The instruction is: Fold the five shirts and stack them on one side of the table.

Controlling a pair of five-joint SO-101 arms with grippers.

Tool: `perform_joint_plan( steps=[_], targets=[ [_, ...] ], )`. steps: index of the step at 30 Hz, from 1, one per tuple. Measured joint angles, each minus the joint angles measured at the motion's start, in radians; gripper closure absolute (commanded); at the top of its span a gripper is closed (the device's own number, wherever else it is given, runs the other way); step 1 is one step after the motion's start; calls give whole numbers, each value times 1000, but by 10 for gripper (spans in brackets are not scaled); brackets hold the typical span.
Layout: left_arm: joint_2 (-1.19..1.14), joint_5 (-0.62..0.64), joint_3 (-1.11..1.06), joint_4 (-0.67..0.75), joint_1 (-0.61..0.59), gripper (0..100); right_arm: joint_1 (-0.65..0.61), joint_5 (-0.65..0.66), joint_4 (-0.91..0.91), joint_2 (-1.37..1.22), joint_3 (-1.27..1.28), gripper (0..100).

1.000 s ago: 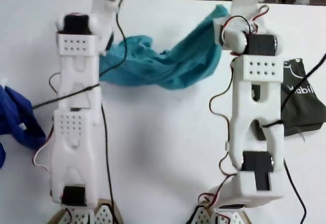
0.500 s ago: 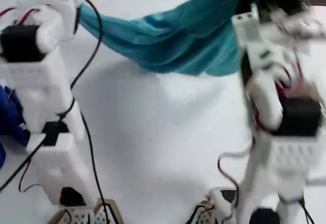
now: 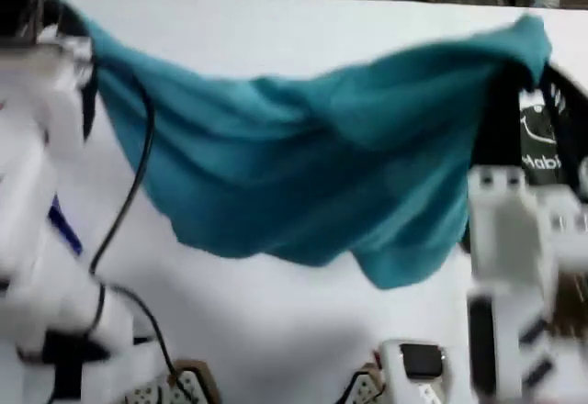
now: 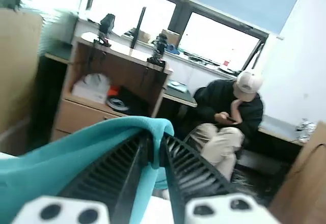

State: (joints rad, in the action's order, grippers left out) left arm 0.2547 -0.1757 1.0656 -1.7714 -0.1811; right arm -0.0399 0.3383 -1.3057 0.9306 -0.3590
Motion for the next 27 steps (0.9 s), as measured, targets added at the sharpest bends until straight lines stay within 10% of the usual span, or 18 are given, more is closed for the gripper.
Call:
perform_joint_plan(
  steps=[27],
  targets=[
    [394, 21, -1020, 442, -147, 975, -14, -184, 112, -126, 563, 978]
  ],
)
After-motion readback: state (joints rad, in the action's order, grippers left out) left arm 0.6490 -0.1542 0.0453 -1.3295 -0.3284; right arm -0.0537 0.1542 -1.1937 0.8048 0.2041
